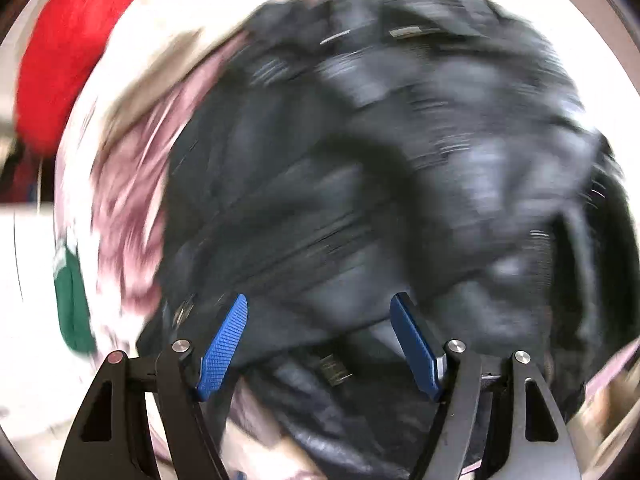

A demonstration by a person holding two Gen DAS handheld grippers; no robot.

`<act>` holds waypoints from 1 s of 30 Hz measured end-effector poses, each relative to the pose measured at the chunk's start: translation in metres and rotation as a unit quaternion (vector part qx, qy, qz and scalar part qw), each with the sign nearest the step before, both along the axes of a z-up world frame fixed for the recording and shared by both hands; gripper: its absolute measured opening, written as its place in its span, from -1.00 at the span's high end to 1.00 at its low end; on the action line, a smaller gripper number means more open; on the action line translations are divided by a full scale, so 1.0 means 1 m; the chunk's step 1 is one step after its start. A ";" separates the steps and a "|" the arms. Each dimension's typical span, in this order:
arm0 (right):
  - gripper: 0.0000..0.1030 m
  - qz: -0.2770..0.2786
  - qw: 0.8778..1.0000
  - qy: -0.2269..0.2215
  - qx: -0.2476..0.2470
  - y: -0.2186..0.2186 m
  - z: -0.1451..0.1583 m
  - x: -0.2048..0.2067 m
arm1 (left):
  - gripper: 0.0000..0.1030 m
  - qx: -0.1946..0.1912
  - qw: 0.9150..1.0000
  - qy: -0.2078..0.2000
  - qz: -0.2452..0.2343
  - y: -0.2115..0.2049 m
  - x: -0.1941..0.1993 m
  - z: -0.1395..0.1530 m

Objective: Fold large clothes

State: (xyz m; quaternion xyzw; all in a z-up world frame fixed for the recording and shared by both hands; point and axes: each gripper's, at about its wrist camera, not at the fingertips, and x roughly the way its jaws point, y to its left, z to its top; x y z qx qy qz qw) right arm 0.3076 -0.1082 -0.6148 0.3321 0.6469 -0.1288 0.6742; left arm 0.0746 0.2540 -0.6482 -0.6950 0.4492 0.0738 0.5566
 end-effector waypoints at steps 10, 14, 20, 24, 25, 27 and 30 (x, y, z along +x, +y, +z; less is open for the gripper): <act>-0.47 -0.074 0.986 -0.020 -0.147 -0.169 0.031 -0.020 | -0.14 0.102 0.991 0.020 0.087 0.034 0.021 0.021; -0.47 -0.055 0.993 0.001 -0.104 -0.214 -0.013 0.009 | -0.14 0.119 0.989 0.025 0.087 0.030 0.025 0.026; 0.78 0.023 0.992 -0.007 -0.122 -0.235 -0.042 0.033 | -0.14 0.169 0.984 0.027 0.047 0.006 0.040 0.033; 0.73 -0.016 0.996 -0.018 -0.080 -0.275 -0.054 0.023 | -0.15 0.199 0.979 0.039 0.024 -0.012 0.057 0.023; 0.63 -0.003 0.998 -0.009 -0.059 -0.277 -0.061 0.024 | -0.15 0.200 0.978 0.041 0.028 -0.012 0.059 0.019; 0.38 0.015 0.999 0.007 -0.045 -0.283 -0.063 0.028 | -0.15 0.196 0.978 0.042 0.052 -0.010 0.057 0.019; 0.20 -0.007 0.999 -0.025 -0.030 -0.296 -0.035 0.023 | 0.24 0.221 0.970 0.037 0.098 -0.008 0.051 0.027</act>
